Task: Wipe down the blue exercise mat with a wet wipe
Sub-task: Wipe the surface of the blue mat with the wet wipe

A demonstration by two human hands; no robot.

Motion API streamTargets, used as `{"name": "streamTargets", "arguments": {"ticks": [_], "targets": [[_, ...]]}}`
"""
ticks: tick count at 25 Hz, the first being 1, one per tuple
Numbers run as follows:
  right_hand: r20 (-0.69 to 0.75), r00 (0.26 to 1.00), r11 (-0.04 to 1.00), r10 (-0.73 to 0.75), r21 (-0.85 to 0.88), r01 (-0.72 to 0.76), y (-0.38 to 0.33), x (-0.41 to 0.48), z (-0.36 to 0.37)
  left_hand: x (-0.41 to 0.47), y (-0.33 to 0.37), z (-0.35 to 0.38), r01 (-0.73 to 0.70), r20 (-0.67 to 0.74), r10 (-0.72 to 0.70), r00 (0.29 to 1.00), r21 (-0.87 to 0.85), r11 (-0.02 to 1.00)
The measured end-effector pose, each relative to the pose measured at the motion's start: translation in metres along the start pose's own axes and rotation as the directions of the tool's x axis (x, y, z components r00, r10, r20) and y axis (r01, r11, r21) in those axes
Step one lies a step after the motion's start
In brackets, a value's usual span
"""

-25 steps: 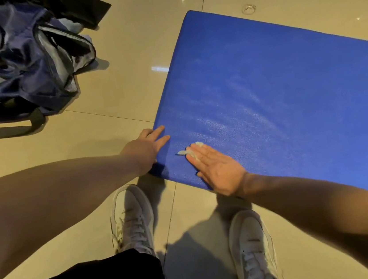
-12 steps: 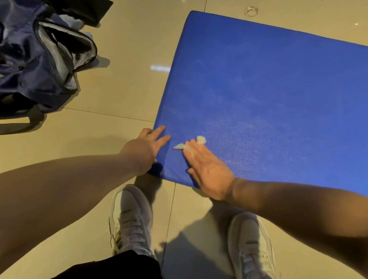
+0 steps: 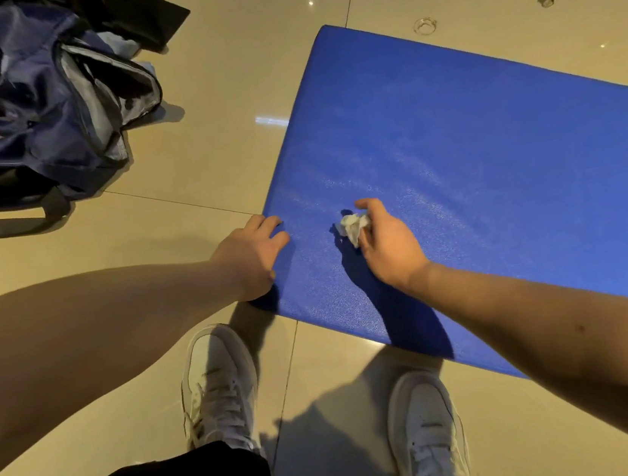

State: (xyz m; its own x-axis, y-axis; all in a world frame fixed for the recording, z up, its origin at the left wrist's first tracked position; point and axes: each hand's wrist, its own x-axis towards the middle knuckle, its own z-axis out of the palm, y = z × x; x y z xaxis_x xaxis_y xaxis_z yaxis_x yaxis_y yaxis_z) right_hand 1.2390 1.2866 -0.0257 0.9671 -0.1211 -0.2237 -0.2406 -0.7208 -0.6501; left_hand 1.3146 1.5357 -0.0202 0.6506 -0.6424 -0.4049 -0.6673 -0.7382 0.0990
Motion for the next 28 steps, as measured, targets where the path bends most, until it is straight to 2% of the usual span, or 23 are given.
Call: {"name": "streamTargets", "arguments": {"ticks": [2,8,12,14,16,17,20,22,24,26,28], "targets": [[-0.011,0.990,0.982,0.137,0.133,-0.135,0.005,0.013,-0.002,0.006,0.006,-0.002,0.009,-0.029,-0.009,1.000,-0.004,1.000],[0.087,0.929,0.924,0.360,0.102,-0.367,0.010,0.044,-0.003,0.021,0.004,-0.006,0.041,-0.041,-0.043,0.998,-0.043,0.998],[0.019,0.927,0.914,0.374,0.161,-0.372,0.010,0.053,-0.012,0.032,0.005,-0.009,0.037,-0.042,-0.040,0.998,-0.067,0.997],[-0.010,0.923,0.921,0.384,0.075,-0.382,0.017,0.055,-0.014,0.038,0.008,-0.010,0.022,-0.042,-0.025,0.999,-0.075,0.997],[-0.099,0.921,0.923,0.377,-0.035,-0.382,0.025,0.056,-0.015,0.041,0.012,-0.011,0.009,-0.038,-0.013,0.999,-0.089,0.996],[-0.141,0.914,0.921,0.379,-0.033,-0.387,0.026,0.057,-0.017,0.042,0.013,-0.012,0.004,-0.039,-0.008,0.999,-0.093,0.996],[-0.241,0.863,0.893,0.443,0.196,-0.404,0.023,0.055,-0.023,0.045,0.016,-0.013,-0.007,-0.042,0.003,0.999,-0.085,0.996],[-0.330,0.853,0.911,0.404,0.231,-0.342,0.020,0.047,-0.028,0.045,0.017,-0.014,-0.007,-0.040,0.004,0.999,-0.081,0.997],[-0.354,0.901,0.966,0.252,0.153,-0.210,0.022,0.034,-0.025,0.045,0.016,-0.015,-0.005,-0.039,0.002,0.999,-0.082,0.997],[-0.243,0.970,0.999,0.023,-0.032,-0.031,0.031,0.022,-0.015,0.045,0.016,-0.016,0.000,-0.020,-0.002,1.000,-0.075,0.997],[-0.036,0.992,0.944,-0.122,-0.313,0.105,0.041,0.016,-0.003,0.045,0.015,-0.016,0.014,0.024,-0.013,1.000,-0.069,0.998]]}}
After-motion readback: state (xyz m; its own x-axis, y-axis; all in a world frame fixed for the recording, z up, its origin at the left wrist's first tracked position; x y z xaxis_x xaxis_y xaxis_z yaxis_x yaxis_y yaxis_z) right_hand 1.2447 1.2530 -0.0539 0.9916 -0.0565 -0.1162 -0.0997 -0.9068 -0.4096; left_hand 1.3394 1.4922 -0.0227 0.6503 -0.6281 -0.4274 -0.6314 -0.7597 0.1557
